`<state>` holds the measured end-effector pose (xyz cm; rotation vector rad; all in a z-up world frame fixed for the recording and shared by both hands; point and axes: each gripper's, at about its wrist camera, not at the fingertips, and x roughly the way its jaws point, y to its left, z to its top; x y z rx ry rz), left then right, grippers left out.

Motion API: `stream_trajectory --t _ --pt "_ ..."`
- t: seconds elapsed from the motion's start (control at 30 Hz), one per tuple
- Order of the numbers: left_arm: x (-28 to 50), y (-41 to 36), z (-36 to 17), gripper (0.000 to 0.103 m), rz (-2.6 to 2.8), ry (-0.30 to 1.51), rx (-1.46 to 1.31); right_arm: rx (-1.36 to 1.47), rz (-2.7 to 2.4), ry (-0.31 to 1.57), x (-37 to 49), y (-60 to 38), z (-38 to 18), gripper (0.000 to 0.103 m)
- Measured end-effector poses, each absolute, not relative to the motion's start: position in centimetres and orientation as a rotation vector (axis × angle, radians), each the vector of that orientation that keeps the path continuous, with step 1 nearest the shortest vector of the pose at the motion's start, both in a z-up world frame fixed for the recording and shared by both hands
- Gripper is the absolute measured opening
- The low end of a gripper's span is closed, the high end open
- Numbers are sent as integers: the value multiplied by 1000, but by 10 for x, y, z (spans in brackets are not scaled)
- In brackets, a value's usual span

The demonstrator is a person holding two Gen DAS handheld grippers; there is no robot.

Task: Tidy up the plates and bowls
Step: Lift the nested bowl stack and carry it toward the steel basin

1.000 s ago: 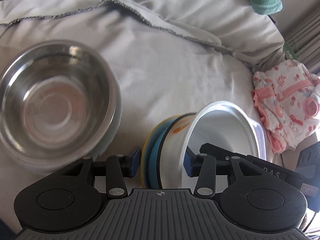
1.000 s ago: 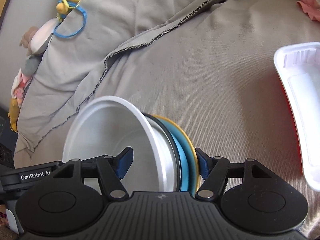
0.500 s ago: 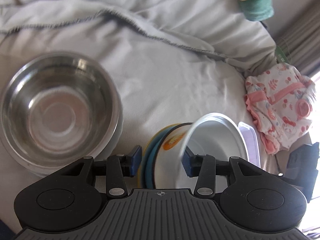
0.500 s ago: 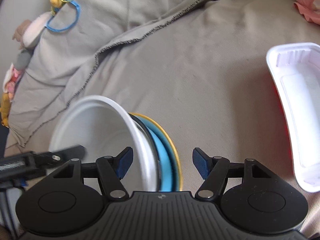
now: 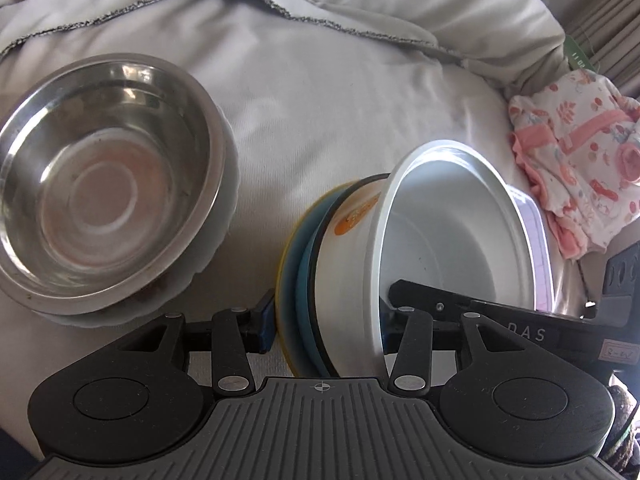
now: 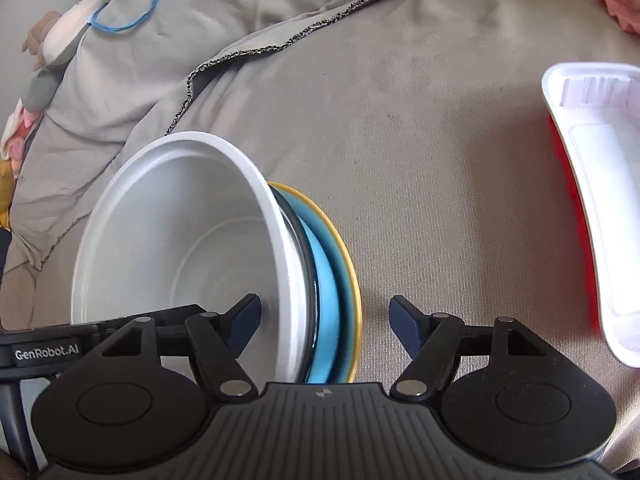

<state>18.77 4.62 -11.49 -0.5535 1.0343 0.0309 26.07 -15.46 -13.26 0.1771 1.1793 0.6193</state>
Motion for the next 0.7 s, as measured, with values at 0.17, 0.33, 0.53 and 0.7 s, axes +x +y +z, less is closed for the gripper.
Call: stream_trajectory --t 0.17,0.33,0.53,0.7 --pt "200 53 -109 48 45 1140 -621 142 606 1178 261 -151 -131 74" --pt "203 58 -86 46 44 1182 -547 72 608 1153 259 -148 -125 75" --pt "202 65 -65 43 9 1145 -550 60 548 1149 267 -152 -121 75" --pt "205 70 -72 43 -17 1160 -602 66 540 1165 269 -153 -122 76"
